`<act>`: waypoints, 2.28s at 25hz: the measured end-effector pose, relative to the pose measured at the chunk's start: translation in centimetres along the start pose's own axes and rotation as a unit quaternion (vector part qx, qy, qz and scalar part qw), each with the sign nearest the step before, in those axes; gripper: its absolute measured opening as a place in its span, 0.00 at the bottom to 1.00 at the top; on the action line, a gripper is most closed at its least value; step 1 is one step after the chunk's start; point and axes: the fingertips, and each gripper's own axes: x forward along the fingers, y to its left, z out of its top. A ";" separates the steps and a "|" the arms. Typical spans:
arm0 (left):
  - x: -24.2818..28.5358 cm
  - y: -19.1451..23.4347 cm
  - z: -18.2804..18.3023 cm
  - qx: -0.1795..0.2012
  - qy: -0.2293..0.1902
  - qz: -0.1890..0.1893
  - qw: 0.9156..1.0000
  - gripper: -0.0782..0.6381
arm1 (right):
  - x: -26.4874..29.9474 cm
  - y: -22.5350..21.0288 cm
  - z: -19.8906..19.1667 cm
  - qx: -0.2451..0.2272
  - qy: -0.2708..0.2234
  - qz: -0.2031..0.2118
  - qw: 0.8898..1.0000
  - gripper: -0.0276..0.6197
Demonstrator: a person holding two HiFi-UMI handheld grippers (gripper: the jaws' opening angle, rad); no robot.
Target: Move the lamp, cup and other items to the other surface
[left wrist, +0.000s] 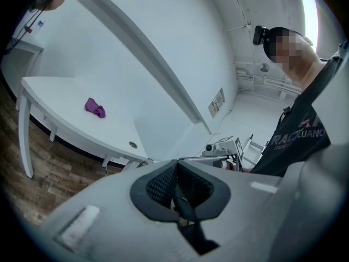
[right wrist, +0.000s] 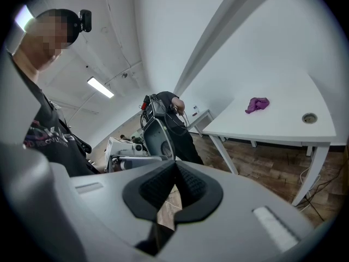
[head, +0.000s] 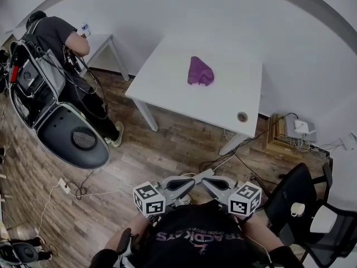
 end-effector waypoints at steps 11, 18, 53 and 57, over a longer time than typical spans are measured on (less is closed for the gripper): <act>0.3 -0.9 0.2 0.001 -0.009 -0.015 1.000 0.11 | -0.6 0.0 0.0 0.003 -0.008 0.005 1.000 0.05; 0.0 -0.5 0.0 -0.006 -0.009 -0.013 1.000 0.11 | -0.3 0.0 -0.1 0.005 -0.006 0.007 1.000 0.05; 1.3 -1.2 -1.8 -0.051 -0.001 -0.049 0.998 0.11 | -2.3 -1.5 0.2 0.013 -0.021 -0.046 0.999 0.14; 1.9 -0.6 -0.9 -0.054 -0.016 -0.036 0.998 0.11 | -2.4 -3.6 1.7 0.015 -0.019 -0.052 0.998 0.18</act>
